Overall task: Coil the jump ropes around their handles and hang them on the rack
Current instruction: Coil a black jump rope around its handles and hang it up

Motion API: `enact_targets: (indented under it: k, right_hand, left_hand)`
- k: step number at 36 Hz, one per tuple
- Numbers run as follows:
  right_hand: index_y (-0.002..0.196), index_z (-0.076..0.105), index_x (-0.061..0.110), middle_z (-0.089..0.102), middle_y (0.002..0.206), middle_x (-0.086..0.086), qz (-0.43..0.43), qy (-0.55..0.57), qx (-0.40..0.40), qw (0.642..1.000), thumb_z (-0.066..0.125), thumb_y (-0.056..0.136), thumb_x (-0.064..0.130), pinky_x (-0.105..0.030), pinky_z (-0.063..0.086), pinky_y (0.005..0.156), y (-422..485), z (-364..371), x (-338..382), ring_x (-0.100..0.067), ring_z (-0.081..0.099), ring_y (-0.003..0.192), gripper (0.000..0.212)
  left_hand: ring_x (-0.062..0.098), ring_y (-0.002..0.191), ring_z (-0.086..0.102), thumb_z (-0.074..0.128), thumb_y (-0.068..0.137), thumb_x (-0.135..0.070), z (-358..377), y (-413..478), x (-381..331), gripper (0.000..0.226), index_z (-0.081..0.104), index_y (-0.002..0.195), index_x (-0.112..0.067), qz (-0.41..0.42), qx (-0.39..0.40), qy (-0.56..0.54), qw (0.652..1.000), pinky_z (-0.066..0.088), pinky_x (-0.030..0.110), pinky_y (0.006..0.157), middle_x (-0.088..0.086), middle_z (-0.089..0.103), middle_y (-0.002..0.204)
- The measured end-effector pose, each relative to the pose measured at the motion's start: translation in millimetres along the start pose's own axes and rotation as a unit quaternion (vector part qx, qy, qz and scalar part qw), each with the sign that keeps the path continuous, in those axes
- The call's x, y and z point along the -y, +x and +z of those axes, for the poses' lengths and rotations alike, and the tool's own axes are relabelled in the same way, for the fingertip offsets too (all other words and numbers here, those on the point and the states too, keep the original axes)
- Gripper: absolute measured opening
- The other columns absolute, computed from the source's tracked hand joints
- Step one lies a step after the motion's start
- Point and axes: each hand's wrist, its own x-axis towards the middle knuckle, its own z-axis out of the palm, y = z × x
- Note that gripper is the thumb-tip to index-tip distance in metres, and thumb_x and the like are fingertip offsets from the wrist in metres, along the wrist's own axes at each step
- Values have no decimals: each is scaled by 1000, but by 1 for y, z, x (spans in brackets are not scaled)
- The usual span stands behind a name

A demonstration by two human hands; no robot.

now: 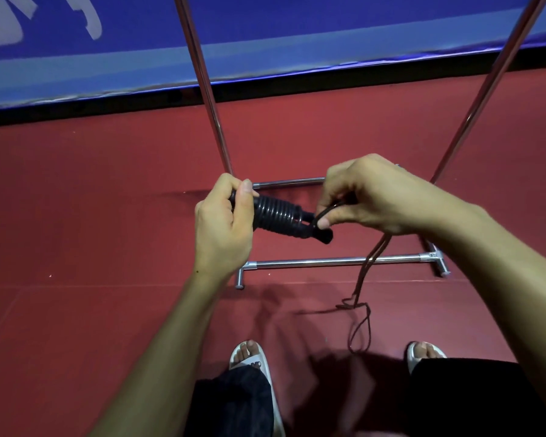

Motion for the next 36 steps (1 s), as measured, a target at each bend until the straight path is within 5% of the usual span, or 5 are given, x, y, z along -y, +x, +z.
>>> enact_targets:
  k: [7,12,22,29,36]
  right_hand:
    - [79,78,20,70,70,-3,-3,204,33,978,79,66,33,-35,46,56,-3,-3,-5,-24,58,58,19]
    - [70,76,10,51,56,-11,31,387,42,921,86,65,19,-20,25,44,-1,5,-14,-12,36,46,15]
    - [82,71,22,57,67,-4,89,624,83,772,94,53,37,-40,8,59,1,30,-22,-11,34,70,40]
    - [62,63,20,63,66,2,57,694,82,713,90,61,24,-16,18,39,0,39,-15,-7,41,41,27]
    - [60,70,19,60,63,-1,127,596,-112,785,55,79,-13,-26,46,49,9,55,5,-12,46,49,41]
  left_hand:
    - [5,45,38,46,96,-22,-6,2,-8,28,54,70,-16,-73,48,-133,987,32,20,44,-10,46,53]
    - [16,47,35,52,89,-35,-4,2,-10,28,59,64,-25,-105,55,-222,968,28,28,44,-4,46,53]
    - [14,55,34,45,94,-18,9,-2,-17,35,56,60,-21,-146,0,-348,926,30,29,52,3,39,58]
    - [12,55,36,43,93,-20,11,-3,-20,28,45,67,-9,-181,-7,-395,901,33,27,53,-1,40,57]
    - [7,49,42,32,105,-9,16,1,-18,39,40,67,-10,-247,-82,-398,880,44,26,53,-6,44,52]
